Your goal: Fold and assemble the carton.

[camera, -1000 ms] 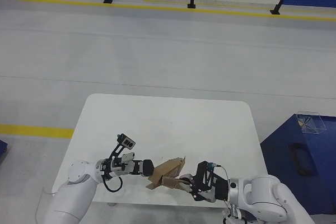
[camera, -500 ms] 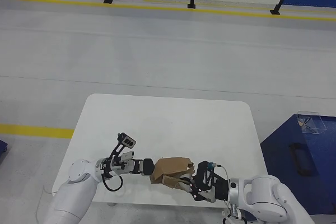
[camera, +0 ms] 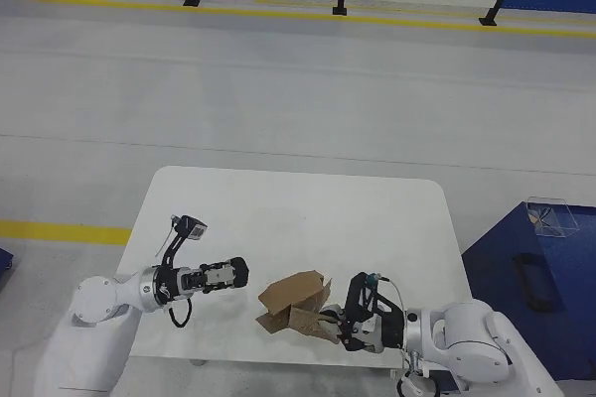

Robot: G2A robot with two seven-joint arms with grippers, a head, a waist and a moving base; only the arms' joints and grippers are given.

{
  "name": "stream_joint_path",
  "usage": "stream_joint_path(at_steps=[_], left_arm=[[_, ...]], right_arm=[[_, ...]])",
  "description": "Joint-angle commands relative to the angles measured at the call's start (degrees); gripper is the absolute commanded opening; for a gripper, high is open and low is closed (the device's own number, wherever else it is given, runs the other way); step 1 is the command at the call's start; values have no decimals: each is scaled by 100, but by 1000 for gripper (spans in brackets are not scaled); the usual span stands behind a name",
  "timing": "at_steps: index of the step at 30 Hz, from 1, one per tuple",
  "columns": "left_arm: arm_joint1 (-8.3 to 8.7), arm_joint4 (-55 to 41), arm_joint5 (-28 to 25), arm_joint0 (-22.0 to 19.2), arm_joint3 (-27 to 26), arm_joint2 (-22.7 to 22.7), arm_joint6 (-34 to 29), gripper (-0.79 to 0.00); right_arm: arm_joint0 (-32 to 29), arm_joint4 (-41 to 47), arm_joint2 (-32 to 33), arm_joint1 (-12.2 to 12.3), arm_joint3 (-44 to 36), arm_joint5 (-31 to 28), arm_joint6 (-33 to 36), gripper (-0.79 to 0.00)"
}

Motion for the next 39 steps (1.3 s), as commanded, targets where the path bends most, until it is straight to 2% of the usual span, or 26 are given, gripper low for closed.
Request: stream_joint_path(at_steps=[1,7,11,18,25,29,31,33,34,35,37,39], left_arm=[[75,1024,139,378,-738,-309,308,0],[188,2882,623,1015,-1863,-577,855,0],[211,3579,975,1280,-2216,-465,1143,0],[244,3965,1380,1119,-2259,-84,967,0],[273,4060,1449,859,-2098,187,798,0],[285,3995,1427,715,-1939,307,772,-31],[287,3913,1404,645,-1844,363,792,-92],[290,3877,1396,558,-1745,411,815,-237],[289,3827,1397,522,-1701,438,839,-348],[289,3749,1394,490,-1657,471,828,-422],[289,3608,1382,420,-1581,501,852,-422],[296,3558,1370,368,-1521,531,837,-465]], right_arm=[[193,627,15,25,135,109,423,-785],[794,2170,78,80,606,447,1221,-785],[1203,2674,-8,91,934,624,1522,-785],[1675,2804,-399,69,1208,806,1672,-785],[1988,2852,-769,30,1410,898,1601,-785],[2133,2894,-950,6,1444,917,1525,-785],[2182,2905,-1038,-7,1440,933,1462,-785],[2227,2911,-1109,-18,1445,943,1408,-785],[2247,2908,-1139,-22,1450,952,1385,-785],[2264,2905,-1175,-26,1444,956,1372,-785],[2295,2889,-1231,-32,1447,972,1340,-785],[2329,2881,-1268,-36,1464,986,1307,-785]])
